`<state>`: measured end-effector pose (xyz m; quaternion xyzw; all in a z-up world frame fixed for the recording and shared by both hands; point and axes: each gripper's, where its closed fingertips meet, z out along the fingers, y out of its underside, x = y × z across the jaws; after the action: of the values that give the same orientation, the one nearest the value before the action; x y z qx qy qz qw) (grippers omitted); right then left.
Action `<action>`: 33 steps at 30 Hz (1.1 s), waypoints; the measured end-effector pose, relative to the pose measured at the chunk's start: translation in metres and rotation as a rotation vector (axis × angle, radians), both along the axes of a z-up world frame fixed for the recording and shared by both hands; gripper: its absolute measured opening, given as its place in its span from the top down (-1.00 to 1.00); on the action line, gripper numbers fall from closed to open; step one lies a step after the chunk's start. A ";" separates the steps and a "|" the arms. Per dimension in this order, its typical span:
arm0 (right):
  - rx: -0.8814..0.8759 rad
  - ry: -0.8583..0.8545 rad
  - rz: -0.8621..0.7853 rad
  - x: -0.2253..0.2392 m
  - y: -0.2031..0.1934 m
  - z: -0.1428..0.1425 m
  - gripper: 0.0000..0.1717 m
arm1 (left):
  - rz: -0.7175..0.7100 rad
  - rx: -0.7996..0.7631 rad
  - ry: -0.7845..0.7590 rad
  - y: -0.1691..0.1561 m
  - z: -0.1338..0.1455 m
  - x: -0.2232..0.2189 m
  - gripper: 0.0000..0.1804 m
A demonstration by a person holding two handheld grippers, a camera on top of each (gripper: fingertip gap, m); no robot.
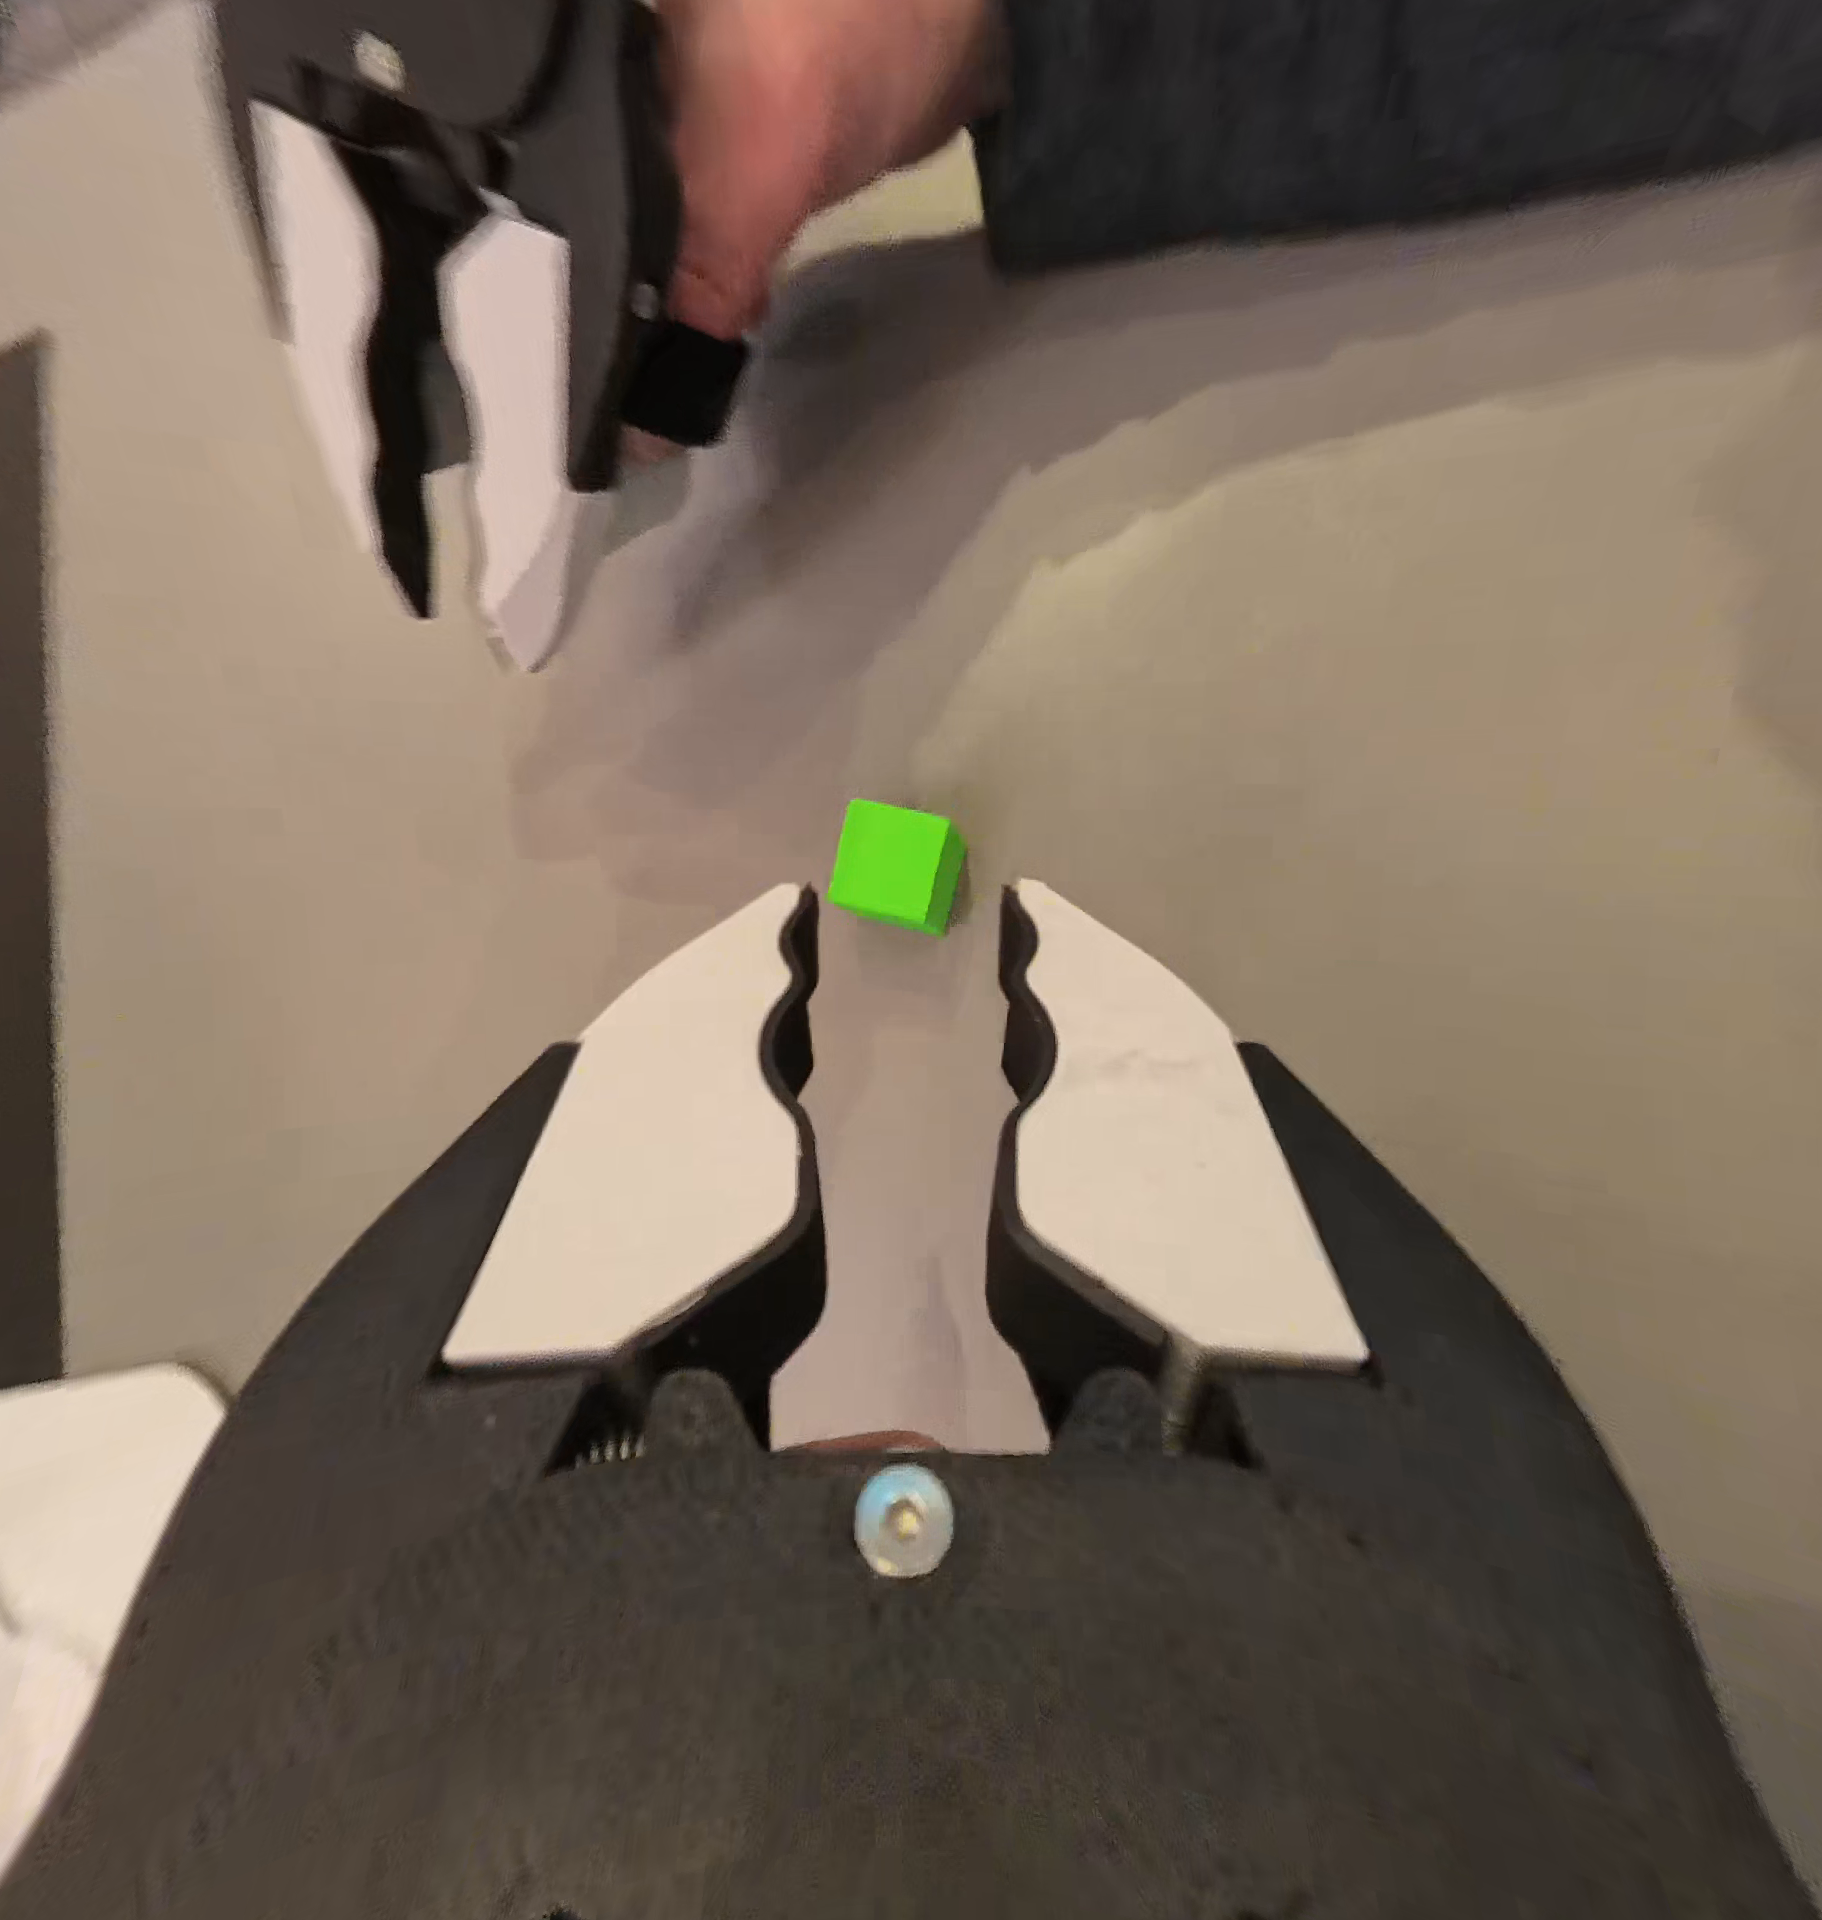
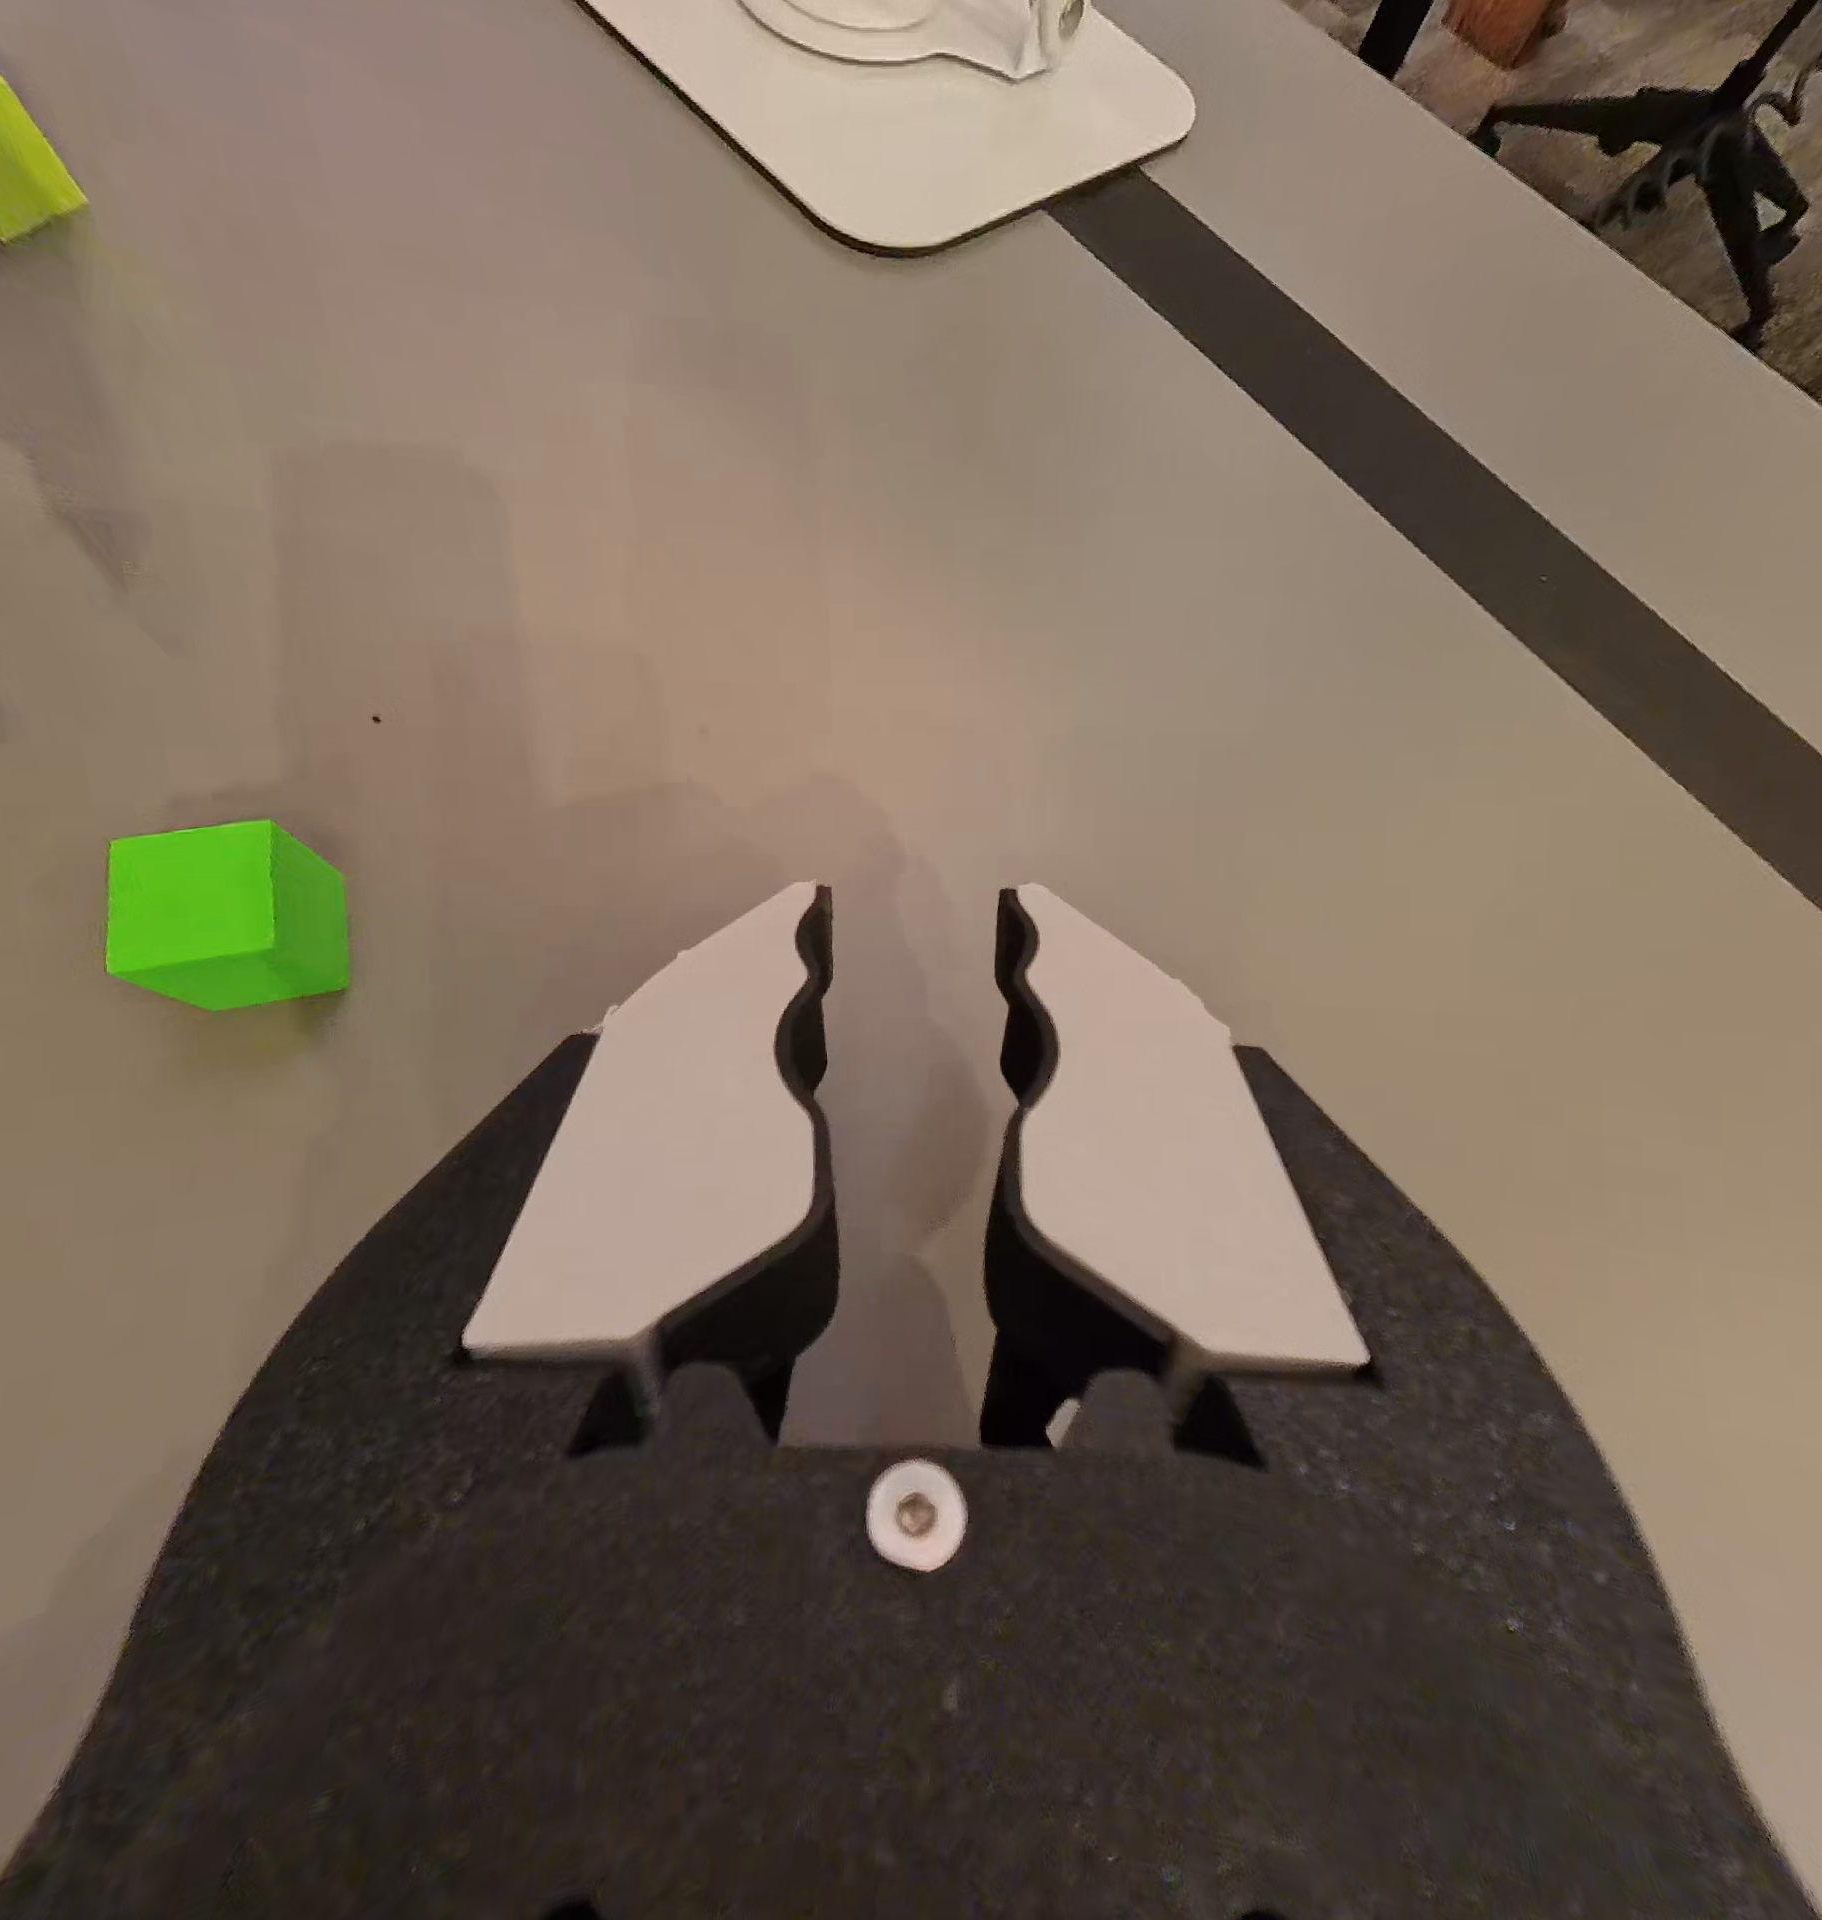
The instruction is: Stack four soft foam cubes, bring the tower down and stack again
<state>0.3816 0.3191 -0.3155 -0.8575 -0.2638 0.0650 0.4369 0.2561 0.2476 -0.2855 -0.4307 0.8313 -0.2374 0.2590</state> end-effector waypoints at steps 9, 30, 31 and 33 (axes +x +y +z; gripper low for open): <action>0.010 -0.025 0.006 0.002 0.000 0.000 0.68 | -0.056 0.120 0.208 0.004 -0.046 0.023 0.59; -0.009 -0.090 0.042 -0.013 0.001 -0.014 0.73 | 0.577 0.070 0.111 0.116 0.057 -0.144 0.70; -0.008 -0.098 0.046 -0.014 0.000 -0.014 0.73 | 0.624 0.073 0.122 0.124 0.057 -0.155 0.70; -0.011 -0.105 0.051 -0.015 0.000 -0.016 0.73 | 0.664 0.067 0.127 0.129 0.054 -0.170 0.70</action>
<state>0.3662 0.3187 -0.3312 -0.8552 -0.3074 0.0326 0.4159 0.0857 0.3764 -0.2316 -0.6833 0.6673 -0.0853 0.2839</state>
